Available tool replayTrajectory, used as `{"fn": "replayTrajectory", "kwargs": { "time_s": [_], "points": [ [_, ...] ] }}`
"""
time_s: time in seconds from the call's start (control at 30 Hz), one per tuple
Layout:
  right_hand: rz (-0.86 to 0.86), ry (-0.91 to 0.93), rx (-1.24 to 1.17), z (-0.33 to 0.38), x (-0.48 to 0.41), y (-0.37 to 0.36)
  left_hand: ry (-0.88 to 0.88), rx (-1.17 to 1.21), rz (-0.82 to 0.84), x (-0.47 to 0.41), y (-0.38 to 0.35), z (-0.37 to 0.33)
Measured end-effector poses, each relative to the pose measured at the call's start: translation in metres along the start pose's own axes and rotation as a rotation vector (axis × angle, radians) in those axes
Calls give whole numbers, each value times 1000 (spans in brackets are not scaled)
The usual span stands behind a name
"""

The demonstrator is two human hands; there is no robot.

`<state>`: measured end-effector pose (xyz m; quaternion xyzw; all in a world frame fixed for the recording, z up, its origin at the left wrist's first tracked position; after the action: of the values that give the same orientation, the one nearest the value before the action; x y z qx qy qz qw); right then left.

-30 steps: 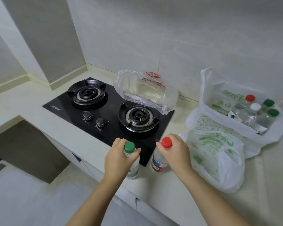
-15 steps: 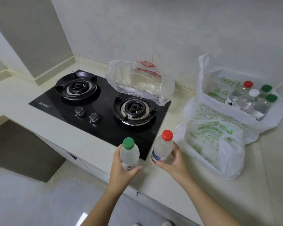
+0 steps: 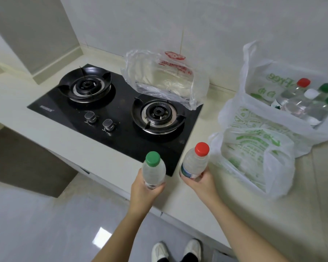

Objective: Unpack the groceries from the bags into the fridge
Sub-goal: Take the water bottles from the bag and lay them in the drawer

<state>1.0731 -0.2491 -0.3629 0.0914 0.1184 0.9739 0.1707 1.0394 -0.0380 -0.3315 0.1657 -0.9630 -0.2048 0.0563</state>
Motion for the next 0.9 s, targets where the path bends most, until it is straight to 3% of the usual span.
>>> {"fn": "replayTrajectory", "kwargs": {
  "time_s": [0.3, 0.4, 0.53, 0.7, 0.9],
  "points": [
    [14, 88, -110, 72, 5, -1, 33, 165, -62, -15, 18, -41],
    [49, 185, -203, 139, 2, 3, -62, 300, -110, -32, 43, -98],
    [115, 336, -288, 228, 10, 6, -239, 312, -191, -39, 90, -178],
    [266, 441, -400, 302, 33, -4, -335, 317, -282, -21, 143, -238],
    [527, 472, -469, 341, 57, -31, -355, 245, -492, 19, 194, -254]
  ]
}}
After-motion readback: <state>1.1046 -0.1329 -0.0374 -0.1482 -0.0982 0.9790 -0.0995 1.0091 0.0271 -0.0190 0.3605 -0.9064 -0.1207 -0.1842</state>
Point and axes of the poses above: each hand's wrist, its own x-axis away from the middle knuckle, its own y-axis out of the back of the hand, z = x × y, the point moved 3 cm from there along -x, towards the middle knuckle, and after that the axes turned 10 degrees about -z, right-handed, at the moved point
